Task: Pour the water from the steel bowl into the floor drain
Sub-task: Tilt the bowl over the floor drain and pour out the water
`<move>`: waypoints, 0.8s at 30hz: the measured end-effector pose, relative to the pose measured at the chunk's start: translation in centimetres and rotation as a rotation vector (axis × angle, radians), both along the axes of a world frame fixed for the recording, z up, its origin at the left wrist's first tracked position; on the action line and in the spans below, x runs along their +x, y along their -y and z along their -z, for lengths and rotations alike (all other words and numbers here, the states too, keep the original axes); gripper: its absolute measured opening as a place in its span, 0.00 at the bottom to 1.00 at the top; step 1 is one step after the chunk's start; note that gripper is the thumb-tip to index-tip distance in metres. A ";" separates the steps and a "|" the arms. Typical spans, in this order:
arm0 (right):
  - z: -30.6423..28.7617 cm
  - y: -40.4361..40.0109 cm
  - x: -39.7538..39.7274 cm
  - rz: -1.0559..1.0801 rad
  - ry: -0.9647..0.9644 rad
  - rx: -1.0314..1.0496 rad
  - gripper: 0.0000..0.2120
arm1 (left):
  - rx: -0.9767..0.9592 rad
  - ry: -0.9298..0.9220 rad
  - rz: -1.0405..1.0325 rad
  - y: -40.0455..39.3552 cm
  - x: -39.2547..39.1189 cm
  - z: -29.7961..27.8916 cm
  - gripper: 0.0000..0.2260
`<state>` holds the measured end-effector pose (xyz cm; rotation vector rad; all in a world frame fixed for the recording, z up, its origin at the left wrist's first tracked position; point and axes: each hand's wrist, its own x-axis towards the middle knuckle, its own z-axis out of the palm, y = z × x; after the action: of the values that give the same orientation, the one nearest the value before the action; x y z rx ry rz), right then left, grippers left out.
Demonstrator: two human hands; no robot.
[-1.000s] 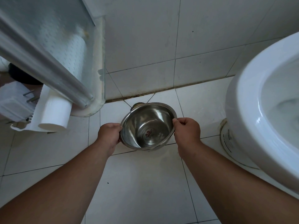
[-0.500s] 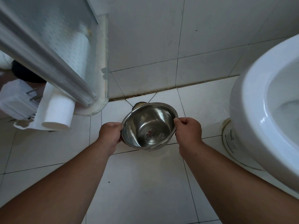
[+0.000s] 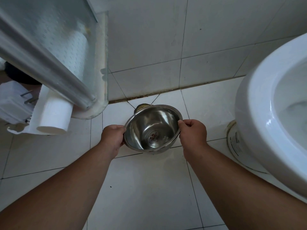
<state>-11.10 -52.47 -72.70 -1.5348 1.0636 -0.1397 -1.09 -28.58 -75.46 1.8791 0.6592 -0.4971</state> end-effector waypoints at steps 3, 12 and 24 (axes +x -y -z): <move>0.1 0.0 0.0 0.003 0.002 0.010 0.14 | 0.001 -0.004 -0.008 0.1 0.0 0.1 0.10; 0.0 0.1 0.1 -0.015 0.002 0.005 0.13 | -0.015 -0.008 -0.010 -0.1 0.0 0.1 0.10; -0.4 0.1 0.1 -0.013 0.000 0.002 0.12 | -0.027 -0.004 -0.010 -0.3 0.1 0.5 0.10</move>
<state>-11.00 -52.56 -72.32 -1.5398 1.0532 -0.1301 -0.97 -28.33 -76.01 1.8494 0.6616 -0.5011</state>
